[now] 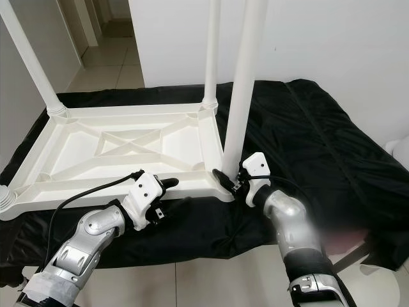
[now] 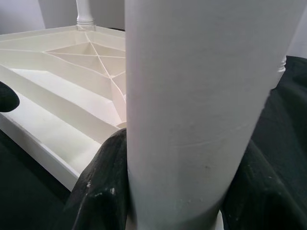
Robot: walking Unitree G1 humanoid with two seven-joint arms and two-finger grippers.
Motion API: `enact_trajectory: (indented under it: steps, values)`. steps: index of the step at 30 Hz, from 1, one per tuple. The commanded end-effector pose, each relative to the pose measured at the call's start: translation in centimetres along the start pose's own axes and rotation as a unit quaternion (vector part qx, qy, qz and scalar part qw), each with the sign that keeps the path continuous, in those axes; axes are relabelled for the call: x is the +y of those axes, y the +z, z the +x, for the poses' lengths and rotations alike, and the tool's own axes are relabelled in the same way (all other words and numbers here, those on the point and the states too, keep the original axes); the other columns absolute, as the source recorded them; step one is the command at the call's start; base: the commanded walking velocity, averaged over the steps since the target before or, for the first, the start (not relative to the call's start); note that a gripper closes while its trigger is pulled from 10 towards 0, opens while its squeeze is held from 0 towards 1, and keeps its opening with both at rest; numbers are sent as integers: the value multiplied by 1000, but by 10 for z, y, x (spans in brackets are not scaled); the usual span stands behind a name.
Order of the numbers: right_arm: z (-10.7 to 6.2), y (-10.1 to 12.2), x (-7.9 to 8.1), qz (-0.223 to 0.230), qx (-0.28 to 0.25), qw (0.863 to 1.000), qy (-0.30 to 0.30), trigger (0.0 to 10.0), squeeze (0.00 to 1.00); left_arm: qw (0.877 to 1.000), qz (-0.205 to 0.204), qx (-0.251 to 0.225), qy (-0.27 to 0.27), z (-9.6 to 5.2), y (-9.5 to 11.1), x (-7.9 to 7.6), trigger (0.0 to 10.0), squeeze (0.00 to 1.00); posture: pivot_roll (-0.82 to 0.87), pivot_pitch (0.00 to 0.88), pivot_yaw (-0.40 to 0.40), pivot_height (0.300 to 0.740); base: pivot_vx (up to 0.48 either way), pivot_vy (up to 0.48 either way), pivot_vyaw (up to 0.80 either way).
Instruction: Building children table
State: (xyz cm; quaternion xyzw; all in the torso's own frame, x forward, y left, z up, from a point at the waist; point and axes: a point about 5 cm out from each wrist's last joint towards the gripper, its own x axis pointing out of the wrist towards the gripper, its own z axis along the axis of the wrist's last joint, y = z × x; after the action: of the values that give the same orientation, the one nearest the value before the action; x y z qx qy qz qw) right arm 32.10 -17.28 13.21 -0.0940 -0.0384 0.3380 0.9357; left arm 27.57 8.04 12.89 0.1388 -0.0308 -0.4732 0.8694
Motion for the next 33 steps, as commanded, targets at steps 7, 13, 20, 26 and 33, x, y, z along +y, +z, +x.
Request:
enact_trajectory:
  steps: [7,13,20,26,33]
  values:
    - [-8,-8,11,32,14,999,-24,10000,0,1000,5,6,14,-5,-1,0,10000,0,-20,0,46,740,0,0,0]
    - [-7,-10,12,40,34,992,-112,10000,0,1000,3,8,11,-5,-2,-2,10000,0,-26,0,48,740,0,0,0]
    - [-3,-11,21,106,28,972,-209,10000,0,1000,-1,7,9,-5,-2,-4,10000,0,-24,0,50,740,0,0,0]
    - [9,-11,47,122,42,945,-300,10000,0,1000,-2,9,8,-6,-2,-5,10000,0,-19,0,43,740,0,0,0]
    - [16,-3,54,123,34,920,-371,10000,0,1000,-1,8,17,-5,-2,-2,10000,0,-9,0,30,740,0,0,0]
